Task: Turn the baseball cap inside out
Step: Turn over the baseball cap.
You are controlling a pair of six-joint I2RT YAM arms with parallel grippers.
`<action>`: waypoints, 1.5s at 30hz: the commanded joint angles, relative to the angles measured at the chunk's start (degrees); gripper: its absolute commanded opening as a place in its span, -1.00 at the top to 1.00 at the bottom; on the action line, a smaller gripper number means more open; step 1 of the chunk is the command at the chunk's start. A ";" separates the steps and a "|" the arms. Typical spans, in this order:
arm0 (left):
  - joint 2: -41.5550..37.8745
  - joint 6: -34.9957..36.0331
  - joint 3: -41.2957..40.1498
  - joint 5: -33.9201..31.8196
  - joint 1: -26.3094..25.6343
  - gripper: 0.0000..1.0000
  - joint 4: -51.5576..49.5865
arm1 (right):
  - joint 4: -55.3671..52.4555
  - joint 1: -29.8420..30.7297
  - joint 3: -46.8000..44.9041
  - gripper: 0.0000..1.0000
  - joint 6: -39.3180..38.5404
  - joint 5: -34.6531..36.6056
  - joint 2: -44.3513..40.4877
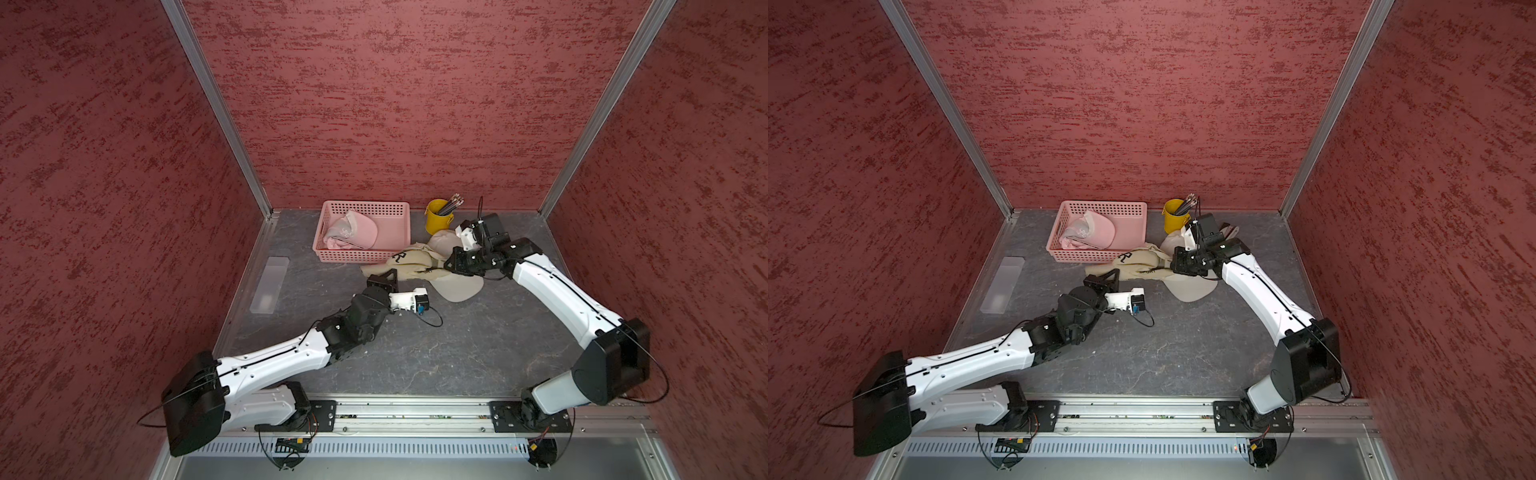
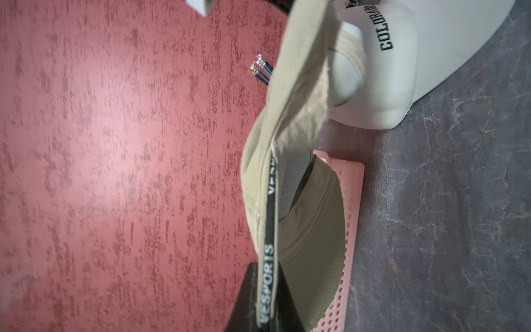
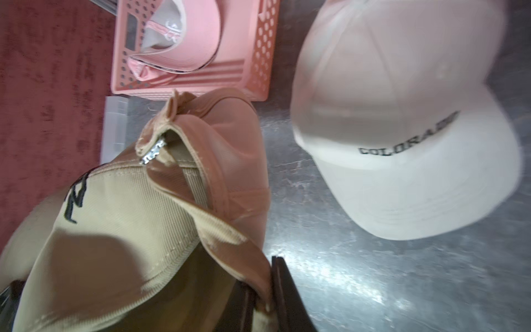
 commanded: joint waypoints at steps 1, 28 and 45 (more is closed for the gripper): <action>-5.19 -12.32 5.46 1.75 1.37 1.00 -10.55 | 4.05 -1.23 -2.40 0.63 0.90 -1.89 0.30; 0.12 23.66 -5.87 -6.13 -13.36 1.00 4.39 | -20.76 4.97 19.89 -0.21 -26.67 5.94 13.11; -0.91 26.26 -8.25 -7.37 -15.13 1.00 10.97 | -23.79 6.63 21.76 0.34 -26.74 12.66 20.16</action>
